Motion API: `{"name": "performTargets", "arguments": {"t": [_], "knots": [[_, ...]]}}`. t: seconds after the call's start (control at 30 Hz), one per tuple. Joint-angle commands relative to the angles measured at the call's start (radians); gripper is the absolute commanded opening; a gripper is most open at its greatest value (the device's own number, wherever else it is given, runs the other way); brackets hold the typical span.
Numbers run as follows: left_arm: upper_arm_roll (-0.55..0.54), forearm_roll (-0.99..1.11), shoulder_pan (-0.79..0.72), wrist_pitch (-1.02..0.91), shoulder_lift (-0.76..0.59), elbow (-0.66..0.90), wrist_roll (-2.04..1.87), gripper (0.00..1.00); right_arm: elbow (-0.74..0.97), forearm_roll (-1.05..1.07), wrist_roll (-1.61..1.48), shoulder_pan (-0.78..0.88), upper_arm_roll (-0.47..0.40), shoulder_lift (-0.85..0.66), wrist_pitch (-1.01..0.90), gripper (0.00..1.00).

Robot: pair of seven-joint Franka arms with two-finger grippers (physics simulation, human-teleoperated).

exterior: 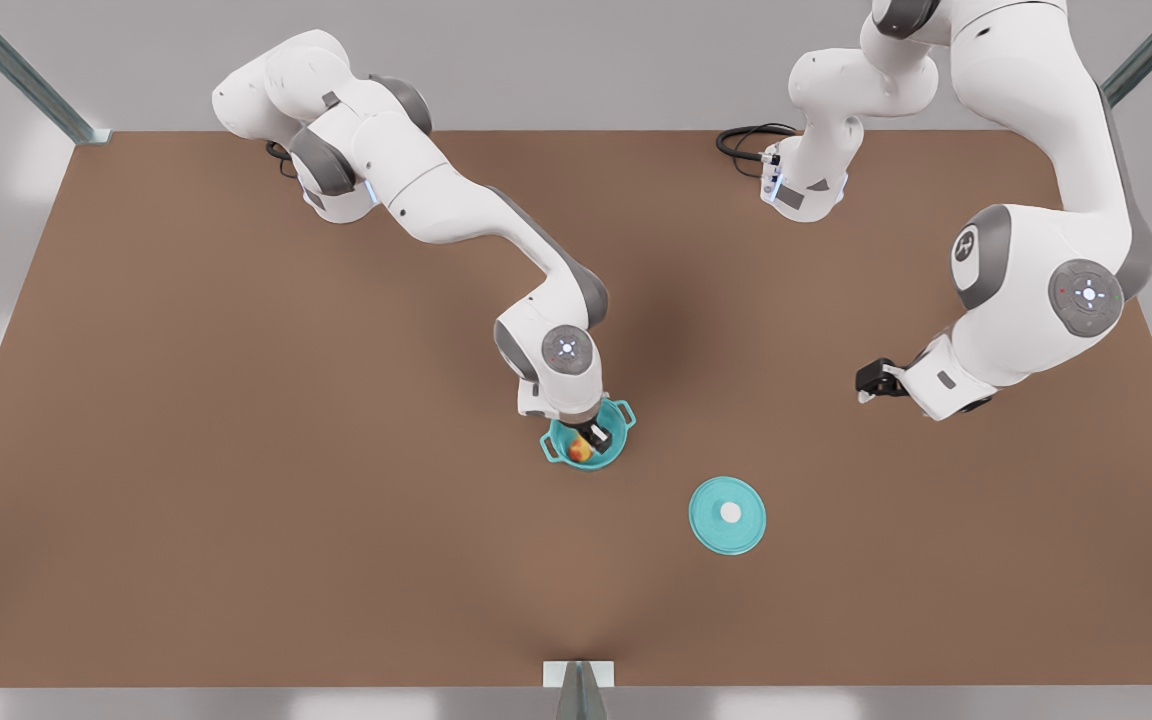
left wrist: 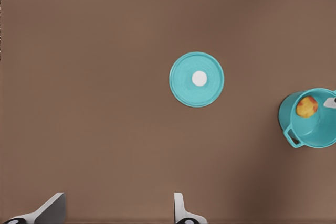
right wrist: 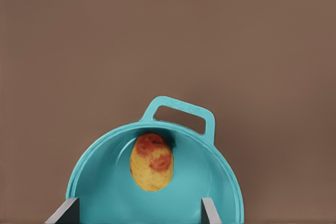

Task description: Open the pot lid and put the potato into the pot

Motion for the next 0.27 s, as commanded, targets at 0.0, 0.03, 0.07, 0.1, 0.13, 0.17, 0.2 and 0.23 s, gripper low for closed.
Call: {"name": "performTargets", "arguments": {"t": [0.0,0.03,0.07,0.1,0.13,0.17,0.2,0.23], "knots": [[0.0,0.002,0.003,-0.003,0.0,0.0,0.004,1.0,0.001,-0.004,0.001,-0.01,-0.011,-0.012,-0.003,1.0],[0.0,0.001,0.001,-0.003,0.0,0.0,0.002,1.0,-0.004,-0.006,-0.1,-0.087,0.006,-0.076,-0.07,1.0],[0.0,0.002,0.001,-0.003,0.0,0.0,0.002,1.0,-0.048,-0.001,-0.296,-0.186,0.014,-0.154,-0.148,1.0],[0.0,0.002,0.001,-0.003,0.0,0.0,0.002,1.0,-0.179,-0.002,-0.531,-0.304,0.014,-0.264,-0.158,1.0],[0.0,0.002,0.001,-0.003,0.0,0.0,0.002,1.0,-0.317,-0.012,-0.81,-0.422,0.015,-0.372,-0.156,1.0],[0.0,0.002,0.001,-0.003,0.0,0.0,0.002,1.0,-0.416,-0.015,-1.088,-0.539,0.015,-0.462,-0.156,1.0],[0.0,0.002,0.001,-0.003,-0.001,0.0,0.002,1.0,-0.528,-0.085,-1.332,-0.636,0.015,-0.551,-0.149,1.0],[0.0,0.002,0.001,-0.003,-0.001,0.0,0.004,1.0,-0.625,-0.09,-1.415,-0.72,0.015,-0.631,-0.144,1.0]]}}
